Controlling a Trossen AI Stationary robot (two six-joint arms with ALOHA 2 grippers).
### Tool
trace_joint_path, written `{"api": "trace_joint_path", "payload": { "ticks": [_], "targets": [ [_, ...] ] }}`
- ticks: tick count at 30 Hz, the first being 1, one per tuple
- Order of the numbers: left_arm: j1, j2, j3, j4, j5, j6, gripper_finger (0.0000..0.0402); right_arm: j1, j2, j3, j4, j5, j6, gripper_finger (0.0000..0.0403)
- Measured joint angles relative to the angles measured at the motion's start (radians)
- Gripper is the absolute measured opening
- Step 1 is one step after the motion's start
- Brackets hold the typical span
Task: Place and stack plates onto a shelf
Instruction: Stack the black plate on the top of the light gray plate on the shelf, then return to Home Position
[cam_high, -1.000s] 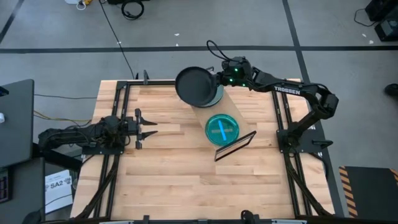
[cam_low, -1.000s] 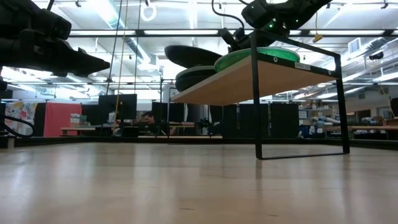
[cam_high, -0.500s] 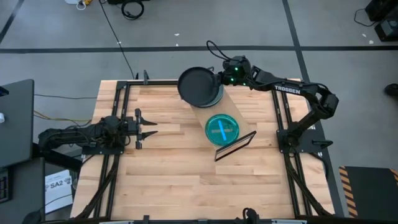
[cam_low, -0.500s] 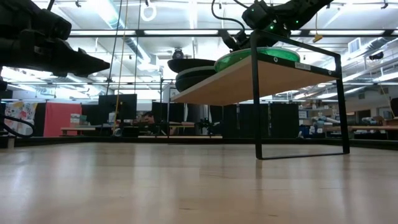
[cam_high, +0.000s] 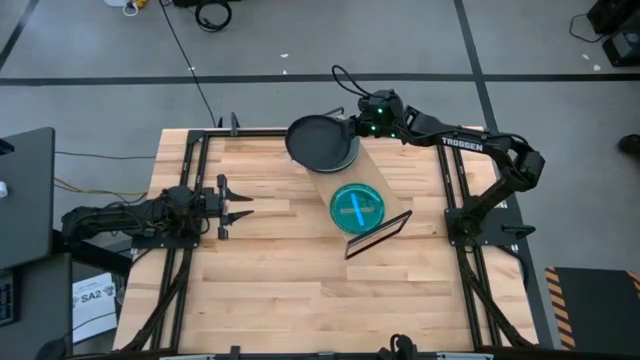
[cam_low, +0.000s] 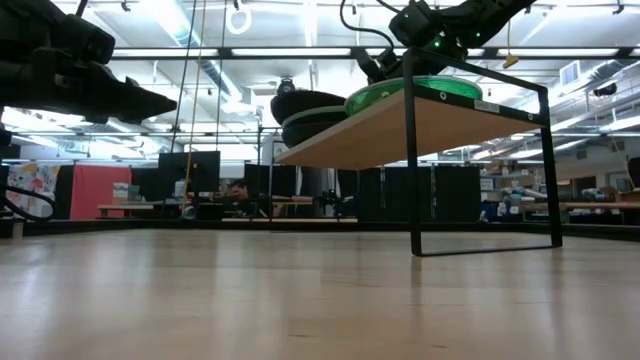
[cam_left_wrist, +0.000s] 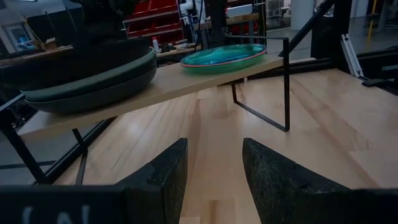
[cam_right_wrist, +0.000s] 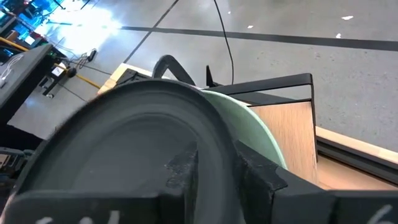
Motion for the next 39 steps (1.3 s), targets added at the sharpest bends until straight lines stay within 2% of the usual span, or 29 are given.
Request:
{"api": "trace_joint_path", "payload": {
  "ticks": [9, 14, 20, 29, 34, 39],
  "targets": [
    [-0.003, -0.002, 0.000, 0.000, 0.000, 0.000, 0.0160, 0.000, -0.001, 0.000, 0.001, 0.000, 0.000, 0.0126],
    [-0.040, -0.052, 0.000, -0.003, 0.001, 0.000, 0.0160, 0.000, -0.001, 0.000, 0.001, -0.002, 0.000, 0.0128],
    [-0.057, -0.130, 0.000, -0.002, 0.000, 0.000, 0.0160, 0.000, -0.001, 0.000, 0.001, -0.079, 0.000, 0.0127],
    [-0.057, -0.126, 0.000, 0.015, 0.000, 0.000, 0.0160, -0.003, -0.014, 0.000, 0.048, -0.162, 0.000, 0.0127],
    [-0.057, -0.127, 0.000, 0.016, 0.000, 0.000, 0.0160, -0.017, -0.063, 0.000, 0.049, -0.202, 0.000, 0.0117],
    [-0.057, -0.127, 0.000, 0.016, 0.000, 0.000, 0.0160, -0.019, -0.139, 0.000, 0.042, -0.211, -0.066, 0.0082]
  ]
}}
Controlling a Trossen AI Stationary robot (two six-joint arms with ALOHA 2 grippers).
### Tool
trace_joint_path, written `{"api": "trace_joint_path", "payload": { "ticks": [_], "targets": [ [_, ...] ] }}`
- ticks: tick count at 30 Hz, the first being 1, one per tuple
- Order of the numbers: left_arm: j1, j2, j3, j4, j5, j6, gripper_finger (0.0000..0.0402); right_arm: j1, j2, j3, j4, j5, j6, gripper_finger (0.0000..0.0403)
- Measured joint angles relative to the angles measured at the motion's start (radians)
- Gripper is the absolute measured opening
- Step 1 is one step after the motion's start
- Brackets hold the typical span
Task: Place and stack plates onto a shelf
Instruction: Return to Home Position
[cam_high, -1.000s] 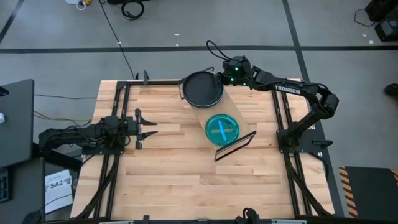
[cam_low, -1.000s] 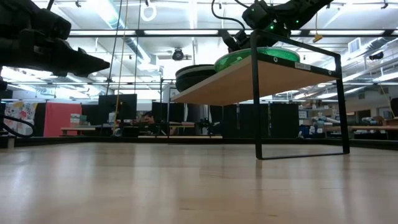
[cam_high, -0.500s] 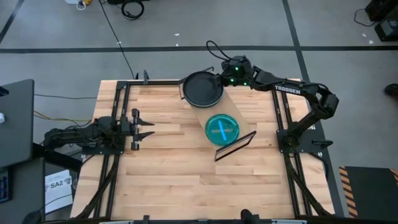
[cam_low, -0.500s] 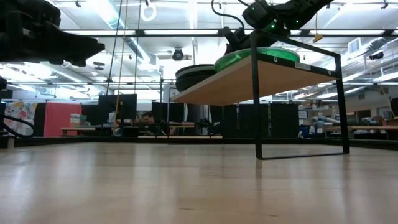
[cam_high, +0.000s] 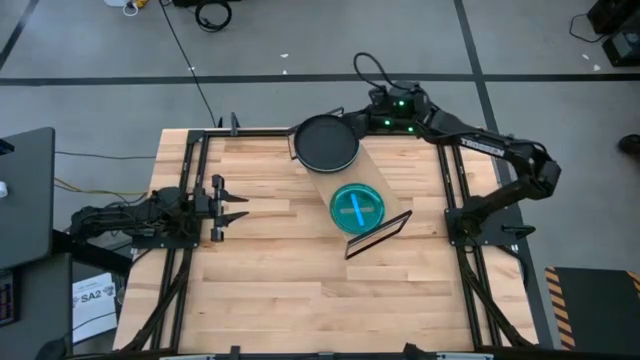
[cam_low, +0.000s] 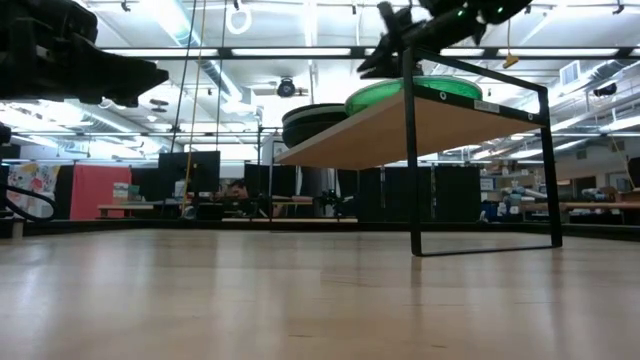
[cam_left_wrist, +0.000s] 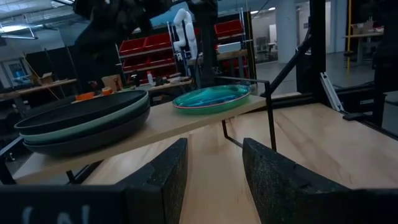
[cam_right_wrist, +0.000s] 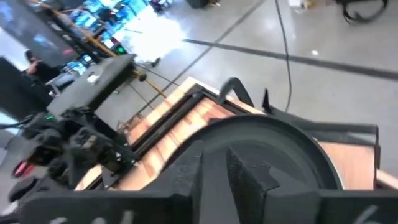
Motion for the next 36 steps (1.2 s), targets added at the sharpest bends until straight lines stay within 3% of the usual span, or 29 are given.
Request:
{"api": "trace_joint_path", "payload": {
  "ticks": [8, 18, 24, 30, 36],
  "targets": [
    [0.000, 0.000, 0.000, 0.000, 0.000, 0.000, 0.0160, 0.001, -0.145, 0.000, -0.067, -0.034, -0.062, 0.0009],
    [0.000, 0.000, 0.000, 0.000, 0.000, 0.000, 0.0160, 0.056, -0.342, 0.000, -0.259, -0.034, -0.082, 0.0006],
    [0.000, 0.000, 0.000, 0.000, 0.000, 0.000, 0.0160, 0.204, -0.402, 0.000, -0.340, 0.074, -0.111, 0.0005],
    [0.001, 0.000, 0.000, 0.000, 0.000, 0.000, 0.0160, 0.413, -0.374, 0.000, -0.339, 0.193, -0.154, 0.0005],
    [0.001, 0.000, 0.000, 0.000, 0.000, 0.000, 0.0160, 0.565, -0.358, 0.000, -0.338, 0.230, -0.252, 0.0005]
  ]
}}
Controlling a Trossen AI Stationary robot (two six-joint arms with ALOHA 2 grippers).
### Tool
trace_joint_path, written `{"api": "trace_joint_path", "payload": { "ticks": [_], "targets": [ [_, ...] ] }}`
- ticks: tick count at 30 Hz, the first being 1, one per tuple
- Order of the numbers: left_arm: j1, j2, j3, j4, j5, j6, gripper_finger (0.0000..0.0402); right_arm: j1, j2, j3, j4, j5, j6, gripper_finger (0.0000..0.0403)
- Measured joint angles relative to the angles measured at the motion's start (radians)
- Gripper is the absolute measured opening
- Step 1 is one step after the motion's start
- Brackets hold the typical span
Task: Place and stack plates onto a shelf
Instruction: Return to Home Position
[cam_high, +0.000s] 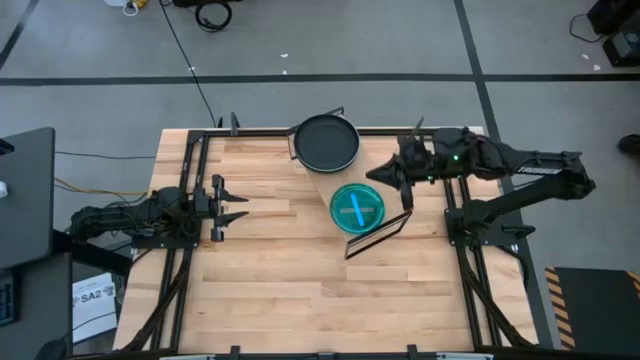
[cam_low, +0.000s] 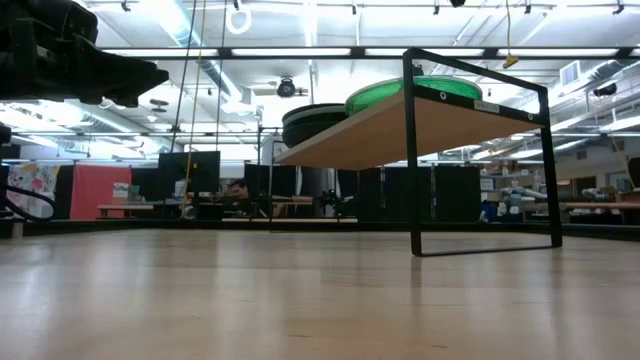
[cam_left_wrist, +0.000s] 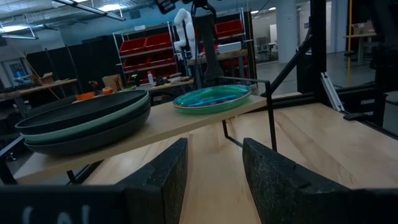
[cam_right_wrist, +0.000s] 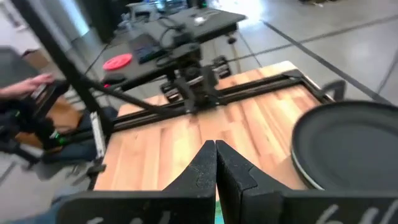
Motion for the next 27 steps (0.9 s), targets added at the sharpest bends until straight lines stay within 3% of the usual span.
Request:
{"api": "trace_joint_path", "payload": {
  "ticks": [9, 22, 27],
  "targets": [
    [0.000, 0.000, 0.000, 0.000, 0.000, 0.000, 0.0160, 0.033, -0.103, -0.016, -0.050, 0.001, -0.126, 0.0009],
    [0.000, 0.000, 0.000, 0.000, 0.000, 0.000, 0.0160, 0.031, -0.419, -0.404, 0.126, 0.006, -0.100, 0.0011],
    [0.000, 0.000, 0.000, 0.000, 0.000, 0.000, 0.0160, 0.018, -0.576, -0.524, 0.157, 0.055, -0.085, 0.0011]
  ]
}}
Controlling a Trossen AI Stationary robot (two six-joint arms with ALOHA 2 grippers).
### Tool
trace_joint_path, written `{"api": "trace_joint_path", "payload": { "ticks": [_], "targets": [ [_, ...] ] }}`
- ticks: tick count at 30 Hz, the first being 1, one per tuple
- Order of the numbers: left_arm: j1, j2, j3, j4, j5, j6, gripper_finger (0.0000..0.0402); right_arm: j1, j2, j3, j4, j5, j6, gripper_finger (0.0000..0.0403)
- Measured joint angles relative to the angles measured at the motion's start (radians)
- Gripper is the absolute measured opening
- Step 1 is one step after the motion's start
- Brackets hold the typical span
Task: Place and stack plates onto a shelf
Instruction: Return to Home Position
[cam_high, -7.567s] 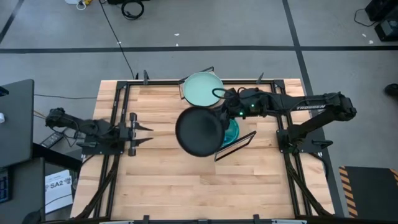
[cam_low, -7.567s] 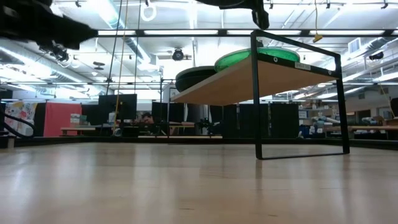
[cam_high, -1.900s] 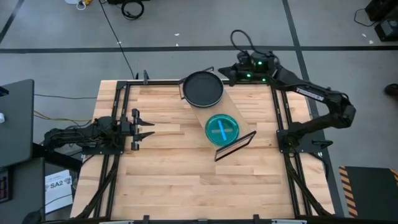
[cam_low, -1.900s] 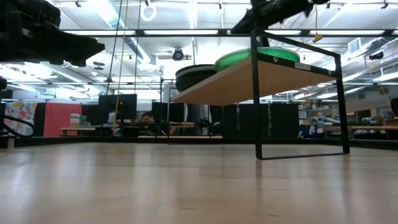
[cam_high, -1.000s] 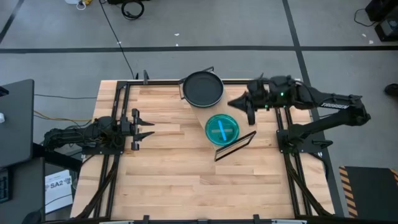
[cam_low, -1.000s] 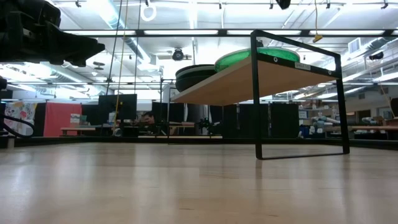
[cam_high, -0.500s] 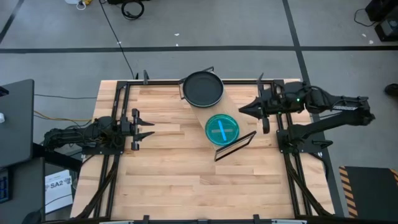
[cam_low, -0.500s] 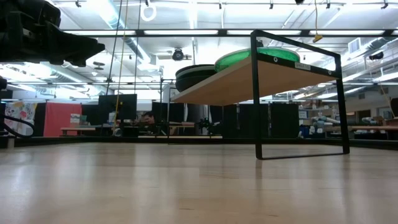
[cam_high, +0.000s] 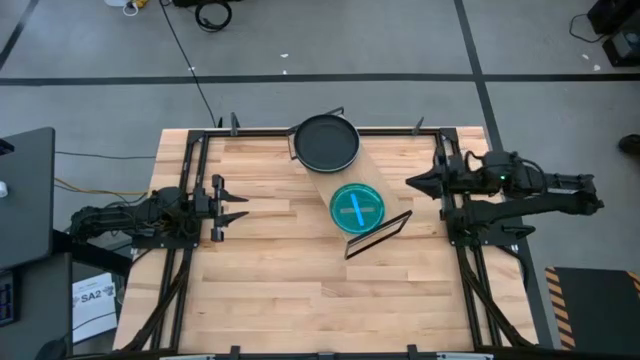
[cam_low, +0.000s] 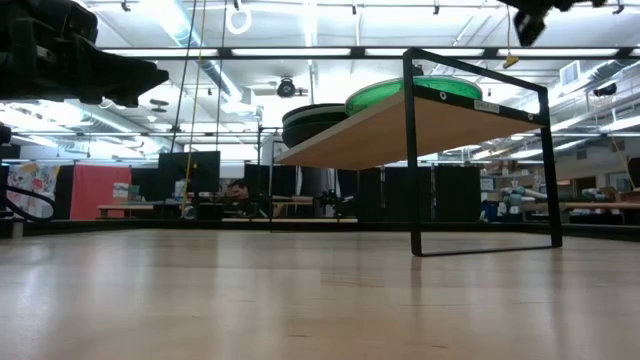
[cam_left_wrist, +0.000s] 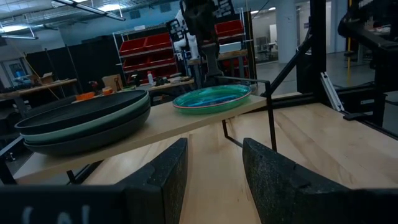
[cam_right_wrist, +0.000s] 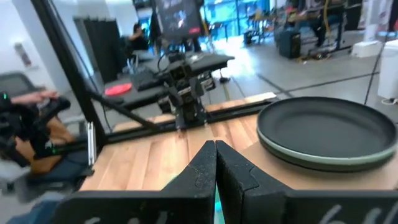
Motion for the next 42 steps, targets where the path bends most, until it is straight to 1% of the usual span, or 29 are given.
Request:
{"api": "trace_joint_path", "payload": {
  "ticks": [9, 18, 26, 32, 42],
  "targets": [
    [0.000, 0.000, 0.000, 0.000, 0.000, 0.000, 0.0160, -0.021, -0.249, -0.130, 0.000, 0.001, 0.011, 0.0010],
    [0.000, 0.000, 0.000, 0.000, 0.000, 0.000, 0.0160, -0.021, -0.439, -0.242, -0.003, 0.000, 0.018, 0.0010],
    [0.000, 0.000, 0.000, 0.000, 0.000, 0.000, 0.0160, -0.021, -0.442, -0.334, 0.018, 0.012, 0.030, 0.0010],
    [0.000, 0.000, 0.000, 0.000, 0.000, 0.000, 0.0160, -0.021, -0.445, -0.424, 0.144, 0.014, 0.013, 0.0010],
    [0.000, 0.000, 0.000, 0.000, 0.000, 0.000, 0.0160, -0.021, -0.445, -0.533, 0.239, 0.016, -0.032, 0.0010]
  ]
}}
